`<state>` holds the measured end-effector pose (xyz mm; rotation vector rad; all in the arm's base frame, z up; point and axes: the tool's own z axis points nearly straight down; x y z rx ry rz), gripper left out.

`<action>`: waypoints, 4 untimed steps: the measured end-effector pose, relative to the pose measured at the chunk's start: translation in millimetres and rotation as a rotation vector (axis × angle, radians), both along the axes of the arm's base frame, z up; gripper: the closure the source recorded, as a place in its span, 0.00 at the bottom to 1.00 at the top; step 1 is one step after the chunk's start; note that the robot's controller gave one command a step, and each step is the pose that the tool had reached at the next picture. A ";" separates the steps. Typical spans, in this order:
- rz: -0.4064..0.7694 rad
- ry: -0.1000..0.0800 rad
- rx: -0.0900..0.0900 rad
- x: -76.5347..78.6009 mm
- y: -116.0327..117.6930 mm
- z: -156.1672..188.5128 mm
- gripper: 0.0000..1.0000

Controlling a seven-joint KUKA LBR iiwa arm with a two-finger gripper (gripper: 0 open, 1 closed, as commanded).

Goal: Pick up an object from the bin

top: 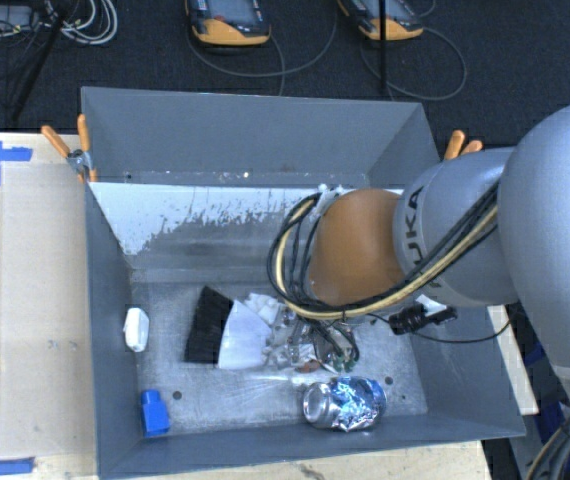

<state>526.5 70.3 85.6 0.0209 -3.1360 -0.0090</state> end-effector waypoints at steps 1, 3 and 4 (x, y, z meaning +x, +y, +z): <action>-0.001 0.000 0.000 0.0 0.0 -0.1 1.00; -0.002 -0.001 0.000 0.0 -0.1 -0.2 1.00; -0.005 0.002 -0.006 -2.5 -3.6 37.4 1.00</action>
Offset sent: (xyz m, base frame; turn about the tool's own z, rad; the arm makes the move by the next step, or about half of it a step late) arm 0.0000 0.0000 0.0000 0.0000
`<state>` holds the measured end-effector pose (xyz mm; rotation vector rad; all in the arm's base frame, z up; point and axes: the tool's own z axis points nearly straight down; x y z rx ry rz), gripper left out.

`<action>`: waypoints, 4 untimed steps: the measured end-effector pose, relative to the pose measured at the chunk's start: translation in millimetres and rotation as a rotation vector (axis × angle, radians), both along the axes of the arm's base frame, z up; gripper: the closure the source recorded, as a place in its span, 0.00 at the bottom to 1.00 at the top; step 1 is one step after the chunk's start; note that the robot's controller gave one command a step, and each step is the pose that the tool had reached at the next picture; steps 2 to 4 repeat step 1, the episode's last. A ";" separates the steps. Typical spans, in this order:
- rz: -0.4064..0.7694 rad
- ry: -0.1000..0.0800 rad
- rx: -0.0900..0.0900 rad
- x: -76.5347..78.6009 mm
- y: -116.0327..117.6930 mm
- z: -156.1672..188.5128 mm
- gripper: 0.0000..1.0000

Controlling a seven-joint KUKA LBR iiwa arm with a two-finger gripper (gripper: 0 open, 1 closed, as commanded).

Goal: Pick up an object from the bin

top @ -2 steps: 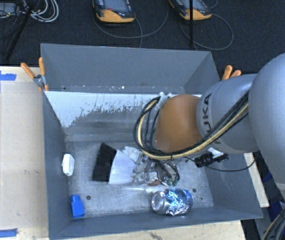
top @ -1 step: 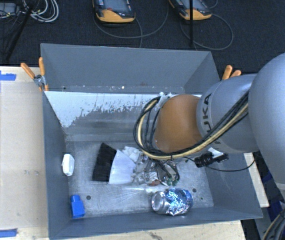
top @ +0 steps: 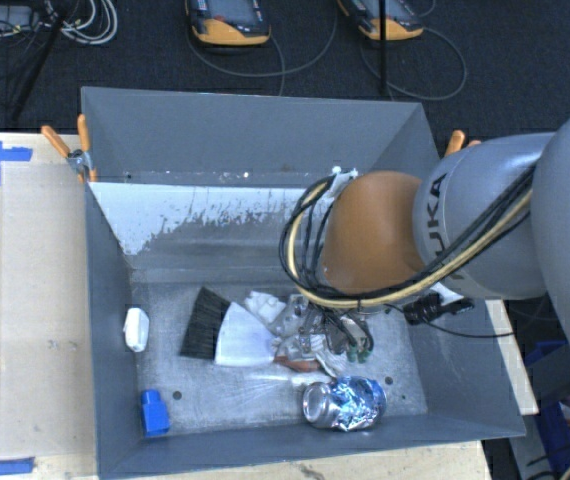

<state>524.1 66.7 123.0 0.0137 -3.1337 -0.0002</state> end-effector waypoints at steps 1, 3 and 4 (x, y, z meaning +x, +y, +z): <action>-0.014 -0.008 0.000 8.0 9.2 88.3 1.00; -0.014 -0.008 0.000 8.0 9.2 88.3 1.00; -0.014 -0.008 0.000 8.0 9.2 88.3 1.00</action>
Offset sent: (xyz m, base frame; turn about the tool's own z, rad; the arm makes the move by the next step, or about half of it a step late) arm 0.0000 0.0000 0.0000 0.0000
